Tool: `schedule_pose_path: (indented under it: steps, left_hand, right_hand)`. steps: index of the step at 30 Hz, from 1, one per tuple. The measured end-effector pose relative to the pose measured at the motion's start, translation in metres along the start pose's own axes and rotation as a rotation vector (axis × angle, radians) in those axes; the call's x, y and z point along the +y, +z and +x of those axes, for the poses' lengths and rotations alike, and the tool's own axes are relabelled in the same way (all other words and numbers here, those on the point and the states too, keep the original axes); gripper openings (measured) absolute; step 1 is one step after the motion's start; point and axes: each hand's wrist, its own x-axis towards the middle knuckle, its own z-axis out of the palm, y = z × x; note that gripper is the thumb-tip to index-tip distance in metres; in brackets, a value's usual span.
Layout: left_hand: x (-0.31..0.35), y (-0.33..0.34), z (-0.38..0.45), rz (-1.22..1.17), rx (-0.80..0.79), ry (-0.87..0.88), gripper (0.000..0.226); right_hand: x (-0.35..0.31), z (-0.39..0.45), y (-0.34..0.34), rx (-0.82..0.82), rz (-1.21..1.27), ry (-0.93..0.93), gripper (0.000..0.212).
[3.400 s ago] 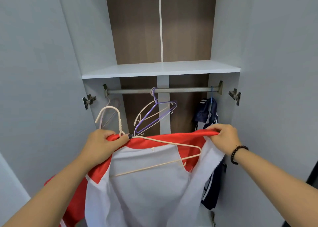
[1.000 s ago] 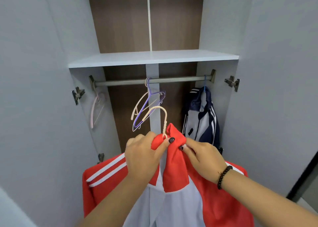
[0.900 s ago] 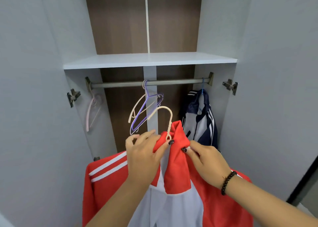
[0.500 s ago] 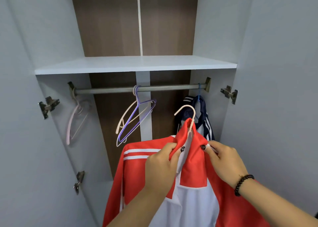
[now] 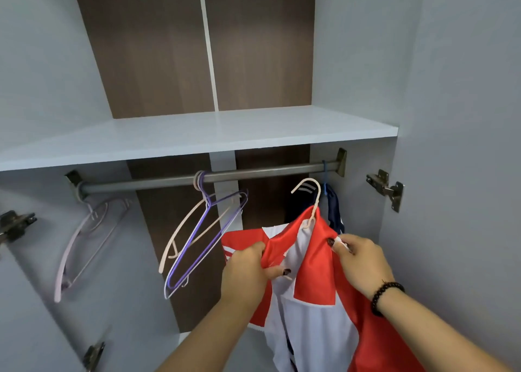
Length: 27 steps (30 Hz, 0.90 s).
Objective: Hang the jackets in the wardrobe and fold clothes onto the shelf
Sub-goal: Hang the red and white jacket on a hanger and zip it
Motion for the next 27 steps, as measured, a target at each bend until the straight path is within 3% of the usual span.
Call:
schedule_pose_path:
  steps: [7, 14, 21, 24, 27]
  left_hand:
    - [-0.014, 0.022, 0.04, 0.003, -0.061, -0.149, 0.012]
    - [-0.01, 0.053, 0.068, -0.326, -0.028, -0.245, 0.029]
    - [-0.03, 0.057, 0.11, -0.582, -0.032, -0.318, 0.023]
    - [-0.038, 0.057, 0.128, -0.537, -0.094, -0.315, 0.047]
    - [-0.054, 0.061, 0.139, -0.383, -0.281, -0.328, 0.076]
  right_hand:
    - [0.002, 0.063, 0.021, -0.007, 0.146, 0.061, 0.031]
    - [0.003, 0.124, 0.042, 0.045, 0.222, 0.171, 0.029]
    - [-0.002, 0.171, 0.068, 0.054, 0.174, 0.219, 0.032]
    - [-0.001, 0.189, 0.073, 0.045, 0.174, 0.257, 0.033]
    - [0.002, 0.195, 0.083, 0.023, 0.148, 0.27, 0.029]
